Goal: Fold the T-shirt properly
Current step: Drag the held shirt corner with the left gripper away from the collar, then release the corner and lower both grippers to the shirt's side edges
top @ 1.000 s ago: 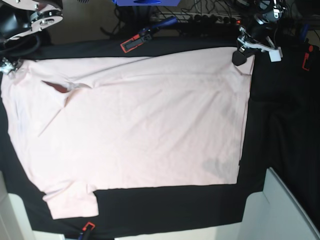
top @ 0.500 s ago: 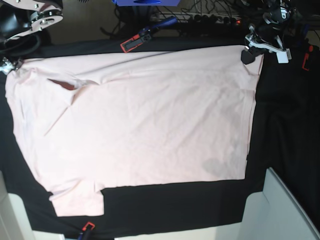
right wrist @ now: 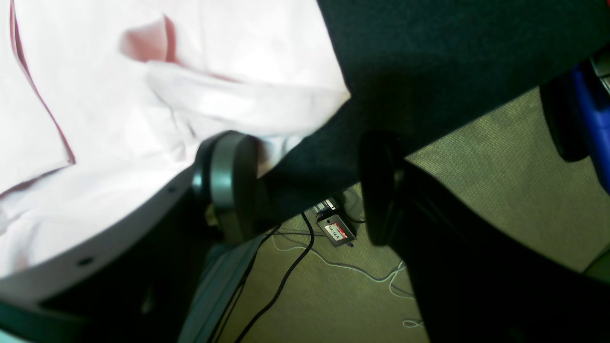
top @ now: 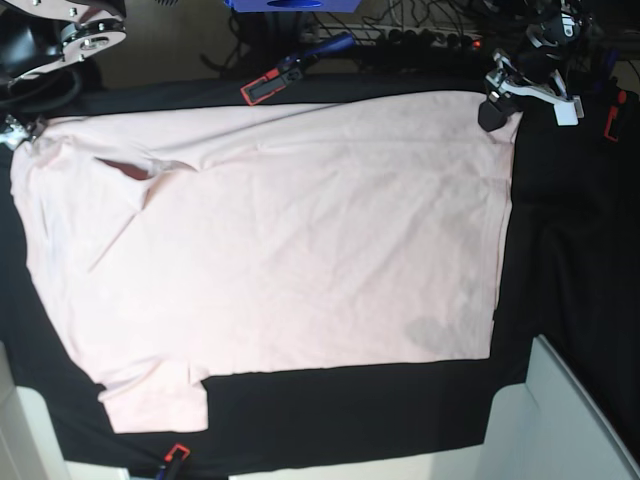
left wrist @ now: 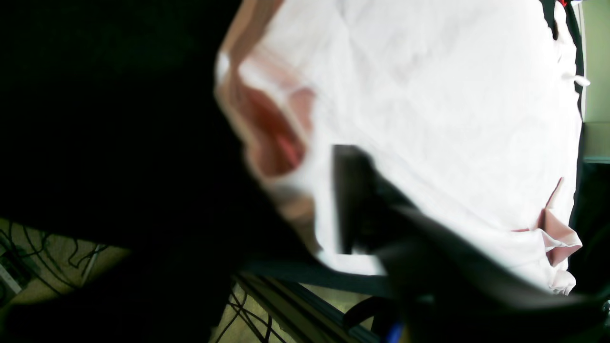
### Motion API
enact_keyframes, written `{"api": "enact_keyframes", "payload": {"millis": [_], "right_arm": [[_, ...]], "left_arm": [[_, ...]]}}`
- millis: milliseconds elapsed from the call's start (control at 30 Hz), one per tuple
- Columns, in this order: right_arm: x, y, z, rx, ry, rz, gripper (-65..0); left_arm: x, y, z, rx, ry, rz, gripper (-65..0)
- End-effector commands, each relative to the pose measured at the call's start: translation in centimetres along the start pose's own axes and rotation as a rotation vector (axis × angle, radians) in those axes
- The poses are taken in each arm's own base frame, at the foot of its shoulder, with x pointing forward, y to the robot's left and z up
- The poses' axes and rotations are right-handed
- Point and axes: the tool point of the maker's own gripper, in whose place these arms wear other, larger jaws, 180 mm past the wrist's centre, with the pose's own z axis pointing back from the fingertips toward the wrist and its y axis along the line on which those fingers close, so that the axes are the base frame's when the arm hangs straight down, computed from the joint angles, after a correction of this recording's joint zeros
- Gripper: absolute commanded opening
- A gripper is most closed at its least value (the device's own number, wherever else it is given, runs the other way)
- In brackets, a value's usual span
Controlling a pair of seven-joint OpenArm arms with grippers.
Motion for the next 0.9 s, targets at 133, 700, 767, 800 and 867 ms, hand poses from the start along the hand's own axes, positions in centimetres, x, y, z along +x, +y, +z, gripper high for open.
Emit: {"api": "enact_keyframes", "payload": {"millis": [133, 700, 767, 800, 867], "right_arm": [[1.6, -0.4, 0.7, -0.01, -0.043, 0.013, -32.4], [6.4, 1.6, 3.2, -0.067, -0.157, 0.204, -32.4], [7.3, 2.3, 3.8, -0.082, -0.19, 0.275, -32.4], [7.9, 3.1, 3.9, -0.083, -0.206, 0.326, -32.4], [8.5, 5.0, 3.7, -0.07, -0.221, 0.419, -32.4]], "left_arm": [[1.9, 1.8, 2.0, 0.045, -0.077, 0.008, -26.0], [9.9, -3.3, 5.7, 0.038, -0.208, -0.282, -26.0], [11.0, -5.4, 4.9, 0.009, -0.214, -0.355, -26.0], [11.5, -6.5, 4.2, 0.001, -0.204, -0.408, -26.0], [11.7, -7.6, 2.8, 0.007, -0.172, -0.486, -26.0]]}}
